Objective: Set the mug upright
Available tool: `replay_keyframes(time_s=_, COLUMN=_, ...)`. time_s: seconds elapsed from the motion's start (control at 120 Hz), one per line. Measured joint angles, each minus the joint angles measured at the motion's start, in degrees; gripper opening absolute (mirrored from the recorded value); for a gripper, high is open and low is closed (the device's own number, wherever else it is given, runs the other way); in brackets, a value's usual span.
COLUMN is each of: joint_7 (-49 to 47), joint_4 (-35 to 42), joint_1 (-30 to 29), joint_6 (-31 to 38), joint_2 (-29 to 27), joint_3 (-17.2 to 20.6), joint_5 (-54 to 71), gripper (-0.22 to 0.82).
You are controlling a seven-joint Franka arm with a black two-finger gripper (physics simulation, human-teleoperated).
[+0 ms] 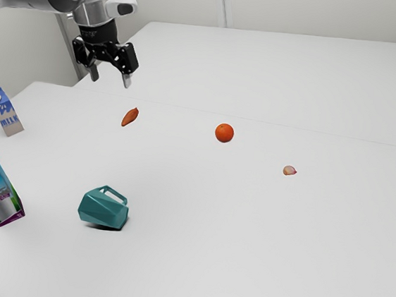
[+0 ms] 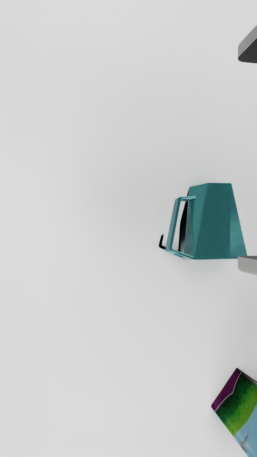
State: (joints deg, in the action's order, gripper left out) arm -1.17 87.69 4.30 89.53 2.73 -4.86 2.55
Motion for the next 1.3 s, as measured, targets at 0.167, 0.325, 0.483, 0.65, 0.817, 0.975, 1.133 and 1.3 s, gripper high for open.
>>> replay_keyframes(time_s=0.167, joint_7=0.0, joint_4=1.2, joint_1=-0.1, joint_6=0.1, joint_2=-1.1, joint_3=-0.1, joint_5=0.0, gripper=0.59)
replay_keyframes(time_s=0.325, joint_7=0.2, joint_4=5.6, joint_1=-0.4, joint_6=0.5, joint_2=-4.0, joint_3=-0.2, joint_5=-0.5, gripper=0.59)
replay_keyframes(time_s=0.483, joint_7=1.1, joint_4=12.5, joint_1=-5.0, joint_6=2.8, joint_2=-6.2, joint_3=-0.2, joint_5=-3.8, gripper=0.59)
replay_keyframes(time_s=0.65, joint_7=3.8, joint_4=17.6, joint_1=-16.9, joint_6=6.4, joint_2=-6.3, joint_3=-0.1, joint_5=-9.6, gripper=0.59)
replay_keyframes(time_s=0.817, joint_7=8.8, joint_4=26.0, joint_1=-23.4, joint_6=11.7, joint_2=-6.3, joint_3=-0.2, joint_5=-18.2, gripper=0.59)
replay_keyframes(time_s=0.975, joint_7=14.9, joint_4=32.0, joint_1=-27.2, joint_6=16.1, joint_2=-6.2, joint_3=-0.1, joint_5=-26.5, gripper=0.59)
replay_keyframes(time_s=1.133, joint_7=20.9, joint_4=37.9, joint_1=-27.1, joint_6=19.6, joint_2=-6.3, joint_3=-0.2, joint_5=-33.6, gripper=0.59)
replay_keyframes(time_s=1.3, joint_7=26.7, joint_4=43.3, joint_1=-26.6, joint_6=22.4, joint_2=-7.4, joint_3=-0.2, joint_5=-38.6, gripper=0.59)
